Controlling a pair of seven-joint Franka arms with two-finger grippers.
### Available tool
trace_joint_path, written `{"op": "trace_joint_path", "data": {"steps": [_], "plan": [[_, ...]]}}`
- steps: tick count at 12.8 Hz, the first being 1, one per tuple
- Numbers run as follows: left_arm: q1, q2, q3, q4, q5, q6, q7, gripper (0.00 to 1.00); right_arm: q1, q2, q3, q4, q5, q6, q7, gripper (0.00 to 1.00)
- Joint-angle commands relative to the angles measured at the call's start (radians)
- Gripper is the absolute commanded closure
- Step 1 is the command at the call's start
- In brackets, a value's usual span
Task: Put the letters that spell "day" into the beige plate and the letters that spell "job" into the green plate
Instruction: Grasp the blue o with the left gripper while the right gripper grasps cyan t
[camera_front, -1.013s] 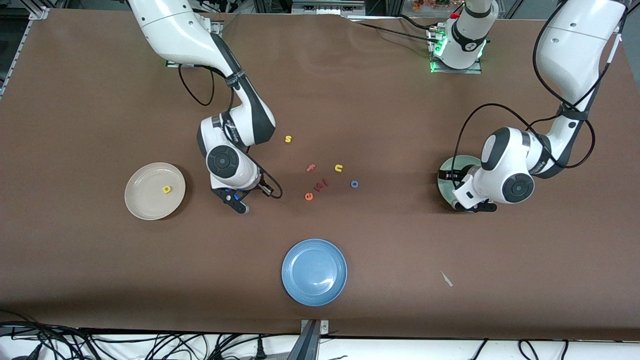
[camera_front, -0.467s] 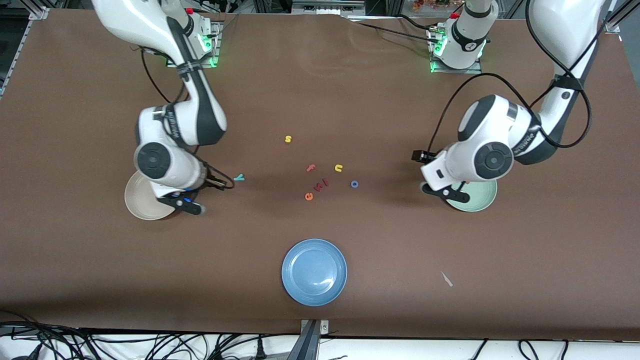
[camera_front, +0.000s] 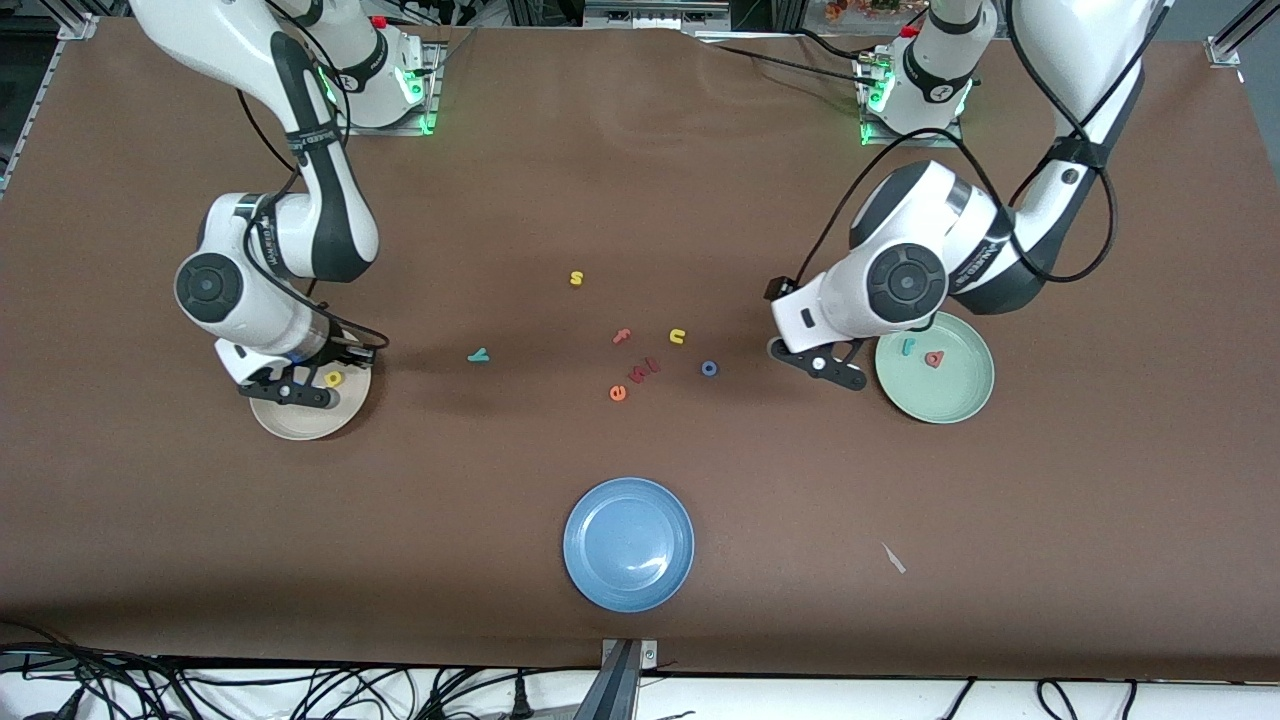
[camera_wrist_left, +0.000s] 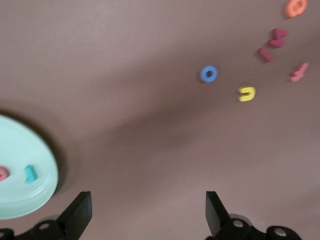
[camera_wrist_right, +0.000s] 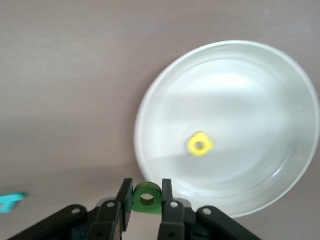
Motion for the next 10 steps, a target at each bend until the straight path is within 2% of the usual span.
{"op": "trace_joint_path", "data": {"steps": [1,2,3,4,5,6,7,10], "plan": [[-0.065,0.102,0.001,0.116,0.023,0.033,0.014,0.0,-0.01,-0.027,-0.045,-0.082,0.005,0.077,-0.13,0.94],[-0.093,0.113,0.005,0.116,0.047,0.103,0.014,0.0,-0.036,-0.015,-0.045,-0.081,0.005,0.085,-0.139,0.92],[-0.107,0.127,0.005,0.107,0.082,0.172,0.015,0.0,-0.059,-0.007,-0.043,-0.081,0.006,0.097,-0.192,0.85],[-0.122,0.154,0.004,0.108,0.108,0.209,0.015,0.0,-0.071,0.0,-0.043,-0.076,0.021,0.095,-0.228,0.61],[-0.134,0.179,0.004,0.108,0.139,0.24,0.017,0.0,-0.071,0.002,-0.04,-0.073,0.063,0.089,-0.221,0.1],[-0.166,0.2,0.005,0.102,0.18,0.289,0.015,0.0,-0.062,0.002,-0.037,-0.069,0.116,0.08,-0.218,0.0],[-0.194,0.226,0.008,0.101,0.234,0.316,0.012,0.0,-0.051,0.002,-0.025,-0.055,0.146,0.056,-0.167,0.0],[-0.202,0.277,0.008,0.102,0.355,0.328,0.017,0.01,-0.005,0.002,0.018,-0.035,0.147,0.031,0.133,0.0]]}}
